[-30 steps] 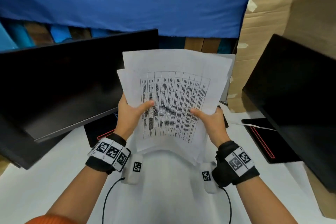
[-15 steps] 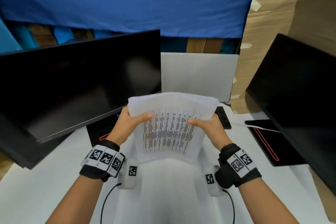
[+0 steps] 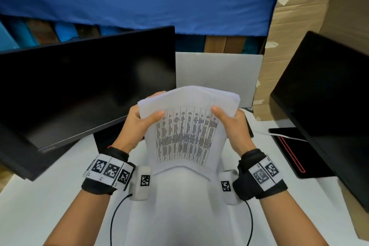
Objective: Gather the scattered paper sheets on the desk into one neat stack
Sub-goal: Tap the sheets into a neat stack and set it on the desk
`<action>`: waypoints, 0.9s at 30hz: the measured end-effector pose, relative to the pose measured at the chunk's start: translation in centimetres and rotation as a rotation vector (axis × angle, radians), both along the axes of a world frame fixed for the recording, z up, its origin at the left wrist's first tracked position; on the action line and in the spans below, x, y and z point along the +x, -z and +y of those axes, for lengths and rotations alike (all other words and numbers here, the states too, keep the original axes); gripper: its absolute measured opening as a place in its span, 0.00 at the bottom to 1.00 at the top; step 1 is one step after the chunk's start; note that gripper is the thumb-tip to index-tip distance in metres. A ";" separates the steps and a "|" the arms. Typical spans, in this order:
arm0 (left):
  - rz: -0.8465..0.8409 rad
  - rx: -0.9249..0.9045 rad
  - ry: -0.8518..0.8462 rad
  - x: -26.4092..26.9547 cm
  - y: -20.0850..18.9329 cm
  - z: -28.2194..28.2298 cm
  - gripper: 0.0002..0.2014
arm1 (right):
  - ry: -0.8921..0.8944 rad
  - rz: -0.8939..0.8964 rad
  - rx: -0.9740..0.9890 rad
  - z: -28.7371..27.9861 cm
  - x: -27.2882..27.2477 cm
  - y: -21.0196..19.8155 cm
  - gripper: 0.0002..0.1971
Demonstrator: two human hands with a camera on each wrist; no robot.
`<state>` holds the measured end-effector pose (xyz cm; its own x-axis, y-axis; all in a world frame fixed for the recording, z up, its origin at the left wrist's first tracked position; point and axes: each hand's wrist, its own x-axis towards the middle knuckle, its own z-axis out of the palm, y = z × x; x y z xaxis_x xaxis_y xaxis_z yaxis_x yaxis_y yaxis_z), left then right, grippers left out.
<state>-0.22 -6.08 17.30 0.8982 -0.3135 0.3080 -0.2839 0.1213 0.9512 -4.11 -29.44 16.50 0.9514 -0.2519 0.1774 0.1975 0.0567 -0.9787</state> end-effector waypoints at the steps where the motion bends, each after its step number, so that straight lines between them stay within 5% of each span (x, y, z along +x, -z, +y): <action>1: -0.004 0.008 0.017 -0.1 0.1 0.1 0.17 | -0.006 0.007 0.000 -0.1 0.0 0.1 0.07; 5: 0.097 0.064 -0.038 0.1 1.8 0.3 0.21 | -0.063 0.077 -0.040 0.0 -0.2 1.5 0.10; 10: 0.073 0.107 -0.070 0.3 1.6 0.2 0.14 | -0.072 0.062 -0.017 -0.3 0.0 1.6 0.12; 18: 0.102 0.074 -0.010 0.3 2.7 1.0 0.29 | -0.134 0.077 -0.030 -0.7 0.4 1.6 0.13; 27: 0.253 0.155 -0.008 0.1 7.0 0.8 0.33 | -0.177 0.214 -0.106 -0.2 -0.1 4.6 0.16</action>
<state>-0.16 -5.24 10.30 0.9430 -0.3321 0.0234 -0.0360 -0.0319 0.9988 -4.19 -29.69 11.86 0.9974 -0.0698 -0.0154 -0.0177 -0.0326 -0.9993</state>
